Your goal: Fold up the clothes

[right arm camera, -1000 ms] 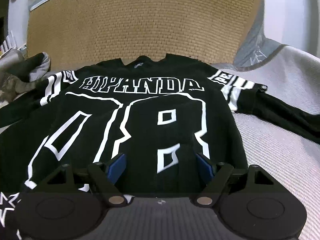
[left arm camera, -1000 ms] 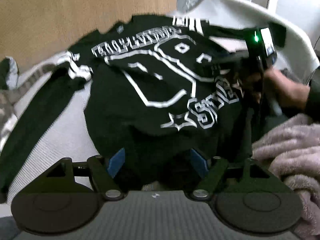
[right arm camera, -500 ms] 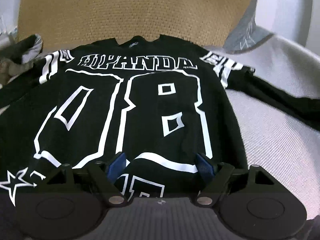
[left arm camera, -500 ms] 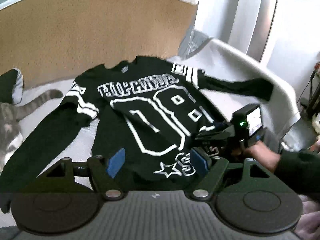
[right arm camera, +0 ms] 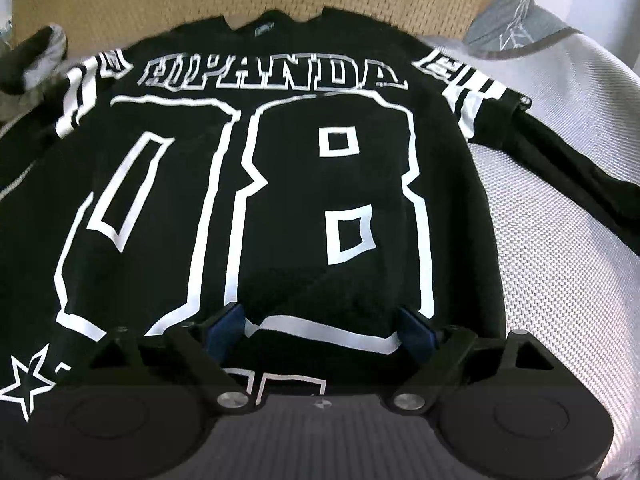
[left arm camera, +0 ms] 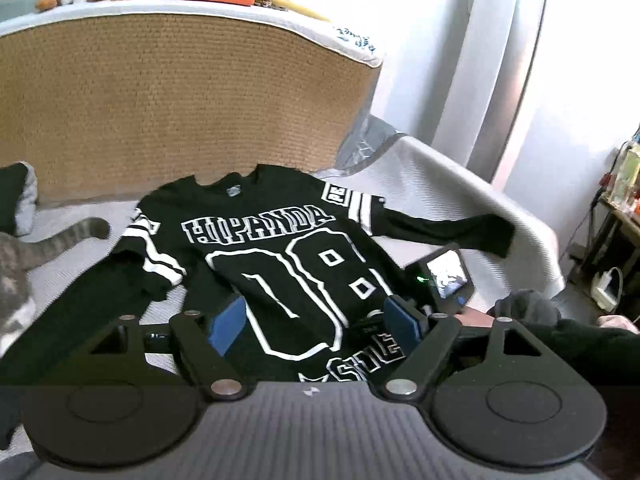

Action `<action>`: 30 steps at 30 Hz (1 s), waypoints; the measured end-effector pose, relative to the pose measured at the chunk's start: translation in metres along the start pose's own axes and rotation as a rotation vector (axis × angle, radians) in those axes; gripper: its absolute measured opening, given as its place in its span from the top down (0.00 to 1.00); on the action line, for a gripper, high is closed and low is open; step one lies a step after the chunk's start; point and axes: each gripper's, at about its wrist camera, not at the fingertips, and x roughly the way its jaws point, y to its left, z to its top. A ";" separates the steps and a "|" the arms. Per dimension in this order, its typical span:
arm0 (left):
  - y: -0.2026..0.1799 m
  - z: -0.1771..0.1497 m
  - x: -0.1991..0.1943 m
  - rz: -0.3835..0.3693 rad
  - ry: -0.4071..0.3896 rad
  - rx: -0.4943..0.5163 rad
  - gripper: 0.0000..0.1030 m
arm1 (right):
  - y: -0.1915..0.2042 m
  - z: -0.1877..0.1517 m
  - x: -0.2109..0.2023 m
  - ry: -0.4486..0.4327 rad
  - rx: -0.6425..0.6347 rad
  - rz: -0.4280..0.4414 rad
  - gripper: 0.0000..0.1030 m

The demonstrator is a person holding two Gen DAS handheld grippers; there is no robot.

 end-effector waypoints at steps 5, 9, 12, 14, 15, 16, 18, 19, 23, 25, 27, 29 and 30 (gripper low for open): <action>0.007 -0.006 0.004 -0.014 0.009 -0.018 0.23 | 0.002 0.008 0.004 0.051 0.005 -0.011 0.14; 0.015 -0.012 0.008 -0.022 0.026 -0.031 0.23 | 0.003 0.011 0.006 0.069 0.014 -0.013 0.12; 0.026 -0.015 0.009 -0.015 0.034 -0.064 0.23 | 0.004 0.013 0.008 0.072 0.014 -0.015 0.09; 0.032 -0.014 0.008 -0.009 0.030 -0.091 0.23 | 0.005 0.014 0.009 0.070 0.017 -0.016 0.07; 0.035 -0.014 0.008 -0.008 0.028 -0.106 0.23 | 0.005 0.014 0.009 0.068 0.019 -0.016 0.07; 0.036 -0.013 0.007 -0.006 0.025 -0.119 0.23 | 0.005 0.013 0.010 0.065 0.020 -0.015 0.06; 0.037 -0.012 0.006 -0.005 0.020 -0.130 0.23 | 0.005 0.013 0.010 0.061 0.016 -0.011 0.05; 0.036 -0.011 0.006 -0.007 0.018 -0.132 0.23 | 0.004 0.014 0.011 0.058 0.012 -0.008 0.05; 0.030 -0.007 0.003 -0.013 0.002 -0.145 0.23 | 0.003 0.012 0.011 0.039 -0.002 0.005 0.04; 0.020 -0.002 0.000 0.007 -0.013 -0.126 0.23 | 0.002 0.010 0.010 0.021 -0.004 0.011 0.04; 0.009 0.002 -0.005 0.008 -0.041 -0.086 0.23 | 0.002 0.008 0.010 0.007 -0.006 0.015 0.04; 0.000 0.007 -0.010 0.018 -0.060 -0.067 0.23 | 0.002 0.008 0.009 0.005 -0.006 0.017 0.04; -0.004 0.011 -0.013 0.022 -0.066 -0.075 0.23 | 0.002 0.008 0.009 0.003 -0.006 0.018 0.04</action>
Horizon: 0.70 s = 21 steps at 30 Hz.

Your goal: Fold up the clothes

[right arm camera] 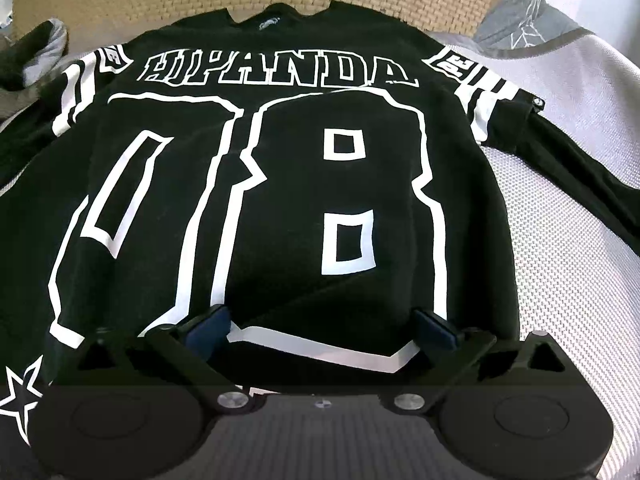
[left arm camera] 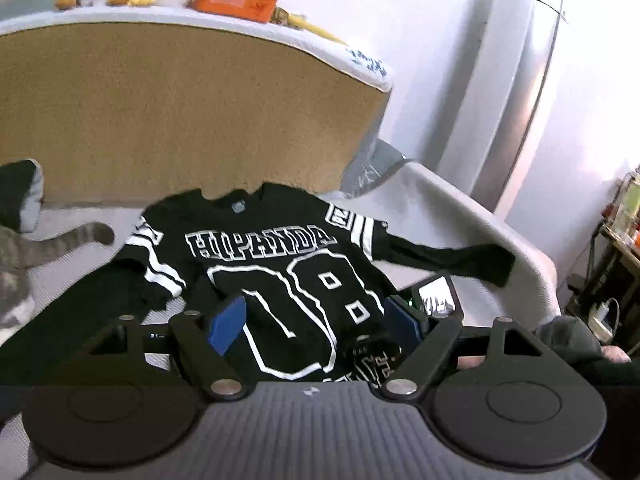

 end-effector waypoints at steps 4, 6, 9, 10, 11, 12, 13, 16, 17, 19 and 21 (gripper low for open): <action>-0.018 0.017 -0.017 -0.016 -0.043 0.004 0.23 | -0.001 0.000 0.000 -0.006 0.000 0.004 0.04; -0.029 0.027 -0.022 -0.004 -0.051 0.018 0.23 | -0.001 0.000 -0.001 -0.008 0.000 0.007 0.04; -0.041 0.041 -0.017 0.030 -0.036 0.029 0.23 | -0.002 0.000 -0.001 -0.012 -0.001 0.010 0.04; -0.044 0.043 -0.013 0.038 -0.026 0.028 0.23 | -0.002 -0.001 -0.001 -0.018 -0.001 0.011 0.04; -0.046 0.046 -0.010 0.048 -0.021 0.031 0.23 | -0.002 -0.003 -0.002 -0.026 0.000 0.012 0.04; -0.048 0.047 -0.007 0.064 -0.015 0.033 0.23 | -0.002 -0.006 -0.003 -0.039 0.002 0.014 0.04; -0.050 0.048 -0.004 0.085 -0.009 0.036 0.23 | -0.003 -0.008 -0.004 -0.052 0.004 0.017 0.04; -0.054 0.050 0.008 0.141 0.020 0.050 0.23 | -0.006 -0.014 -0.007 -0.090 0.008 0.031 0.04; -0.056 0.050 0.013 0.159 0.033 0.050 0.23 | -0.006 -0.015 -0.007 -0.103 0.008 0.036 0.04; -0.060 0.052 0.021 0.200 0.057 0.055 0.23 | -0.007 -0.017 -0.008 -0.117 0.005 0.040 0.04; -0.067 0.054 0.027 0.249 0.072 0.072 0.23 | -0.007 -0.017 -0.008 -0.126 -0.003 0.045 0.04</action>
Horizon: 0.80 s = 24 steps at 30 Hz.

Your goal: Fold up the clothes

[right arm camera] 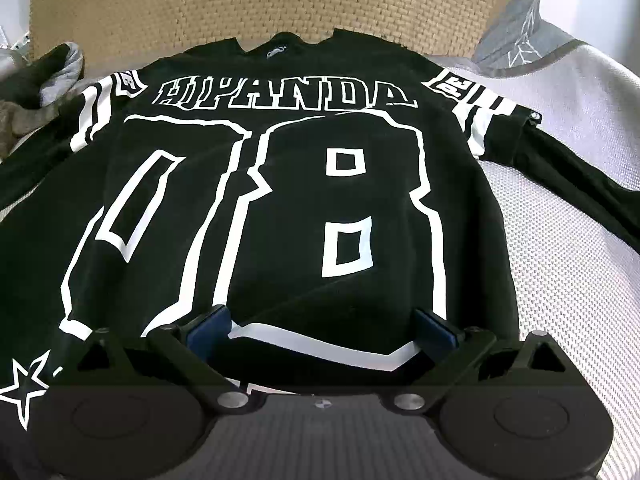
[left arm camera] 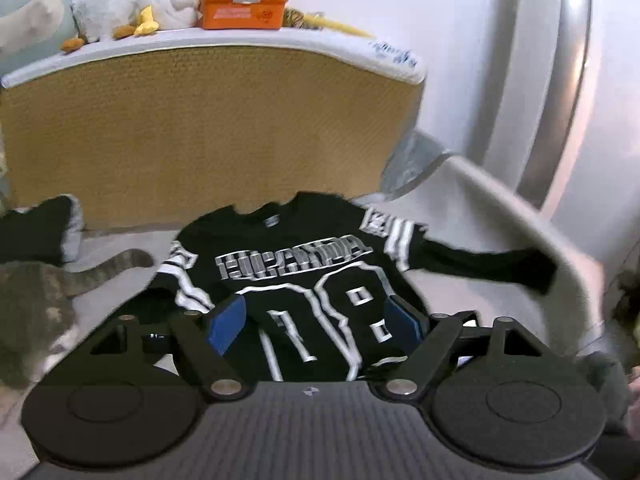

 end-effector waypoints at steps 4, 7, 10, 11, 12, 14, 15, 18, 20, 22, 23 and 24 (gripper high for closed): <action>-0.014 0.004 -0.002 0.089 0.013 -0.004 0.23 | -0.002 0.001 0.001 -0.013 -0.041 0.022 0.04; -0.019 0.003 -0.009 0.133 0.021 -0.027 0.23 | -0.004 -0.002 0.001 -0.040 -0.053 0.037 0.04; -0.020 0.000 -0.013 0.177 0.031 -0.049 0.23 | -0.006 -0.007 0.001 -0.085 -0.071 0.054 0.03; -0.020 -0.001 -0.014 0.190 0.035 -0.055 0.23 | -0.007 -0.008 0.001 -0.095 -0.073 0.057 0.03; -0.019 -0.002 -0.015 0.204 0.037 -0.063 0.23 | -0.007 -0.009 0.001 -0.105 -0.075 0.060 0.03; -0.017 -0.002 -0.021 0.232 0.036 -0.081 0.23 | -0.009 -0.010 0.002 -0.128 -0.081 0.068 0.01; -0.016 -0.002 -0.024 0.246 0.035 -0.089 0.23 | -0.009 -0.011 0.003 -0.140 -0.084 0.073 0.01; -0.016 -0.001 -0.034 0.283 0.019 -0.097 0.23 | -0.011 -0.012 0.006 -0.171 -0.081 0.081 0.00; -0.017 -0.001 -0.040 0.292 0.011 -0.114 0.23 | -0.010 -0.011 0.006 -0.173 -0.080 0.080 0.00; -0.019 -0.002 -0.044 0.296 0.001 -0.113 0.23 | -0.010 -0.011 0.006 -0.165 -0.077 0.079 0.00; -0.022 -0.002 -0.045 0.302 -0.003 -0.107 0.23 | -0.010 -0.009 0.006 -0.155 -0.080 0.076 0.00; -0.024 -0.002 -0.047 0.305 -0.011 -0.103 0.23 | -0.009 -0.007 0.006 -0.140 -0.077 0.070 0.00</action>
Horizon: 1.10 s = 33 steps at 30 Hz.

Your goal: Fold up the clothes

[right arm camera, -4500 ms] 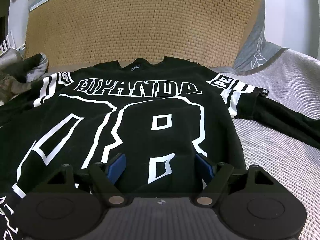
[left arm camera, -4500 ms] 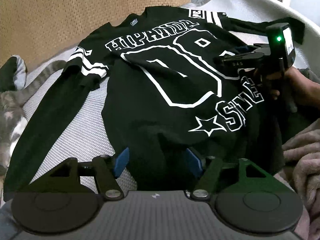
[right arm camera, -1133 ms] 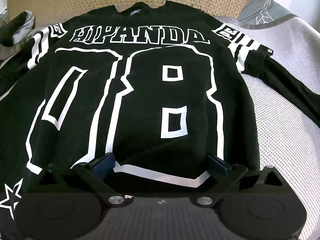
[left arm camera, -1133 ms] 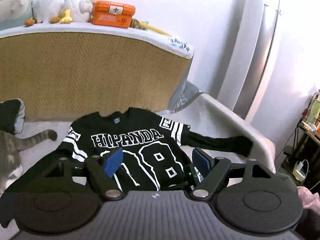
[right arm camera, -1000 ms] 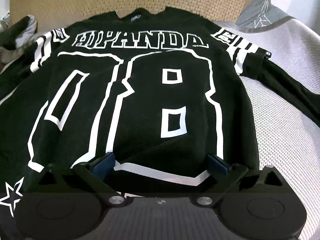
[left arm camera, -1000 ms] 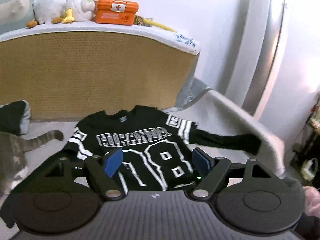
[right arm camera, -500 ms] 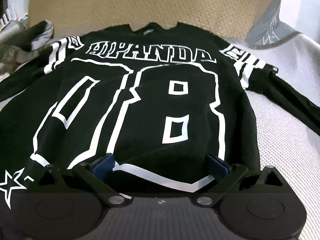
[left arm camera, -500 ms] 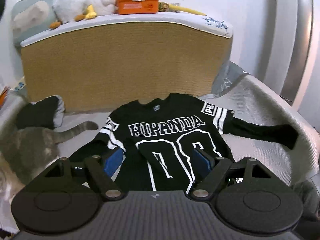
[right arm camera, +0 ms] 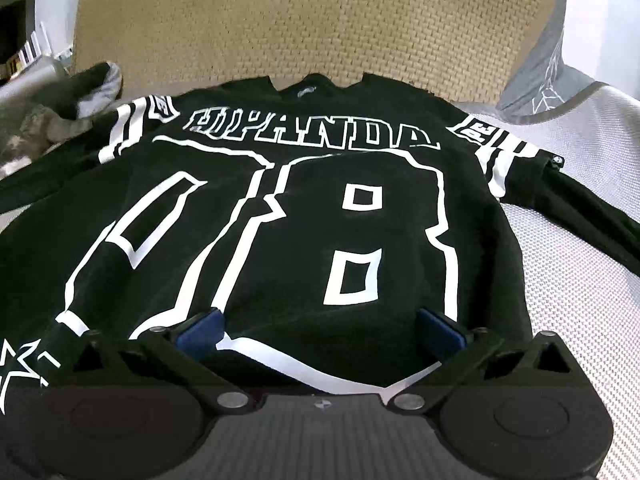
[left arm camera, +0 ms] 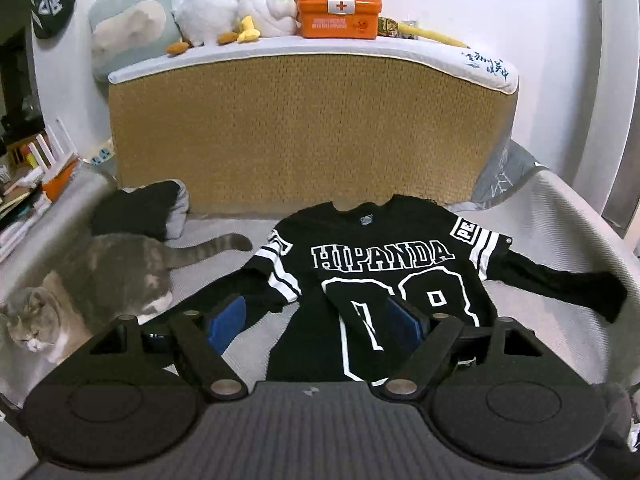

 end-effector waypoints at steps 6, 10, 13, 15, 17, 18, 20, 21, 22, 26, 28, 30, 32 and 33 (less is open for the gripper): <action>-0.014 -0.004 -0.026 -0.053 -0.064 0.004 0.23 | 0.006 0.017 -0.005 0.125 0.037 -0.039 0.09; -0.026 0.003 -0.039 -0.105 -0.117 0.048 0.23 | -0.001 0.020 -0.031 0.107 0.100 0.004 0.18; -0.024 0.008 -0.037 -0.160 -0.127 0.055 0.23 | -0.008 0.018 -0.048 0.089 0.176 -0.001 0.18; -0.019 0.010 -0.032 -0.186 -0.120 0.058 0.23 | -0.012 0.016 -0.057 0.065 0.210 -0.019 0.18; -0.006 0.010 -0.025 -0.214 -0.107 0.055 0.23 | -0.016 0.014 -0.063 0.046 0.228 -0.045 0.18; 0.002 0.010 -0.021 -0.229 -0.101 0.052 0.23 | -0.018 0.013 -0.066 0.043 0.250 -0.059 0.18; 0.019 0.008 -0.012 -0.241 -0.082 0.043 0.23 | -0.023 0.011 -0.071 0.038 0.293 -0.087 0.18; 0.028 0.007 -0.007 -0.244 -0.072 0.037 0.23 | -0.025 0.010 -0.073 0.036 0.316 -0.096 0.18; 0.037 0.006 -0.002 -0.248 -0.061 0.032 0.23 | -0.027 0.009 -0.075 0.035 0.340 -0.101 0.18; 0.067 -0.001 0.016 -0.251 -0.049 0.034 0.23 | -0.016 0.000 -0.071 0.089 0.359 -0.115 0.18; 0.078 -0.006 0.025 -0.265 -0.050 0.025 0.23 | -0.004 -0.004 -0.072 0.087 0.342 -0.114 0.18; 0.089 -0.010 0.035 -0.296 -0.034 -0.005 0.23 | 0.010 -0.005 -0.074 0.082 0.320 -0.133 0.18; 0.096 -0.012 0.044 -0.326 -0.036 0.008 0.23 | 0.020 -0.007 -0.072 0.101 0.314 -0.133 0.18; 0.099 -0.012 0.050 -0.326 -0.038 0.022 0.23 | 0.025 -0.007 -0.070 0.119 0.307 -0.138 0.18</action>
